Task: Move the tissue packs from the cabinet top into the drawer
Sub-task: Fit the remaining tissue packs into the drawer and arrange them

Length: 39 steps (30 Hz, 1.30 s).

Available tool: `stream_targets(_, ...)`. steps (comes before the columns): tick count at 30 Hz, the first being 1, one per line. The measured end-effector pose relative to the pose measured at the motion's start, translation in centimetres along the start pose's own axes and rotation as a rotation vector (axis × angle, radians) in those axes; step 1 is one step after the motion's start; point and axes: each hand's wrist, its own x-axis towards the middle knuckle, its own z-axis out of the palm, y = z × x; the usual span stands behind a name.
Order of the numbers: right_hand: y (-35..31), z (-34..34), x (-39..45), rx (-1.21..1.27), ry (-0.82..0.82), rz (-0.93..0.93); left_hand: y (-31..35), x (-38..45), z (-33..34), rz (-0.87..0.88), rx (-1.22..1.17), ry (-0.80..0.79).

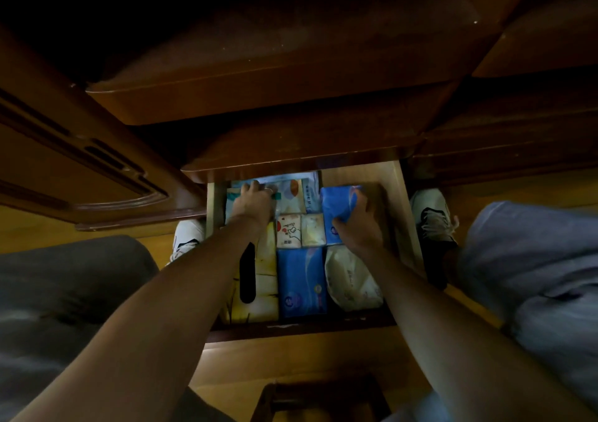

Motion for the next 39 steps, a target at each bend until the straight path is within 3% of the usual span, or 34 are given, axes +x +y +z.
stream_targets(7,0.7,-0.2,-0.4,-0.007,-0.056,0.035,-1.5,-0.1,0.0,-0.003,0.036,-0.005)
stream_targets(11,0.5,-0.5,0.4,-0.102,0.021,-0.041,-1.1,0.8,-0.6,0.021,-0.037,-0.074)
stream_targets(16,0.5,-0.8,1.4,-0.116,-0.153,-0.04,-1.4,1.4,-1.4,0.049,0.048,-0.123)
stream_targets(24,0.2,-0.5,1.4,-0.125,-0.157,-0.01,-1.7,1.9,-1.5,0.024,-0.001,-0.157)
stream_targets(28,-0.1,-0.8,1.1,-0.178,-0.171,-0.024,-0.3,0.4,-0.9,0.016,0.061,-0.091)
stream_targets(35,-2.8,-3.7,-1.2,-0.358,-0.154,-0.096,-0.2,-5.2,-2.3,0.04,-0.093,0.094)
stream_targets(39,-3.5,-5.3,-3.9,-0.535,-0.147,-0.26,-3.3,-10.3,-3.8,0.109,-0.274,0.025)
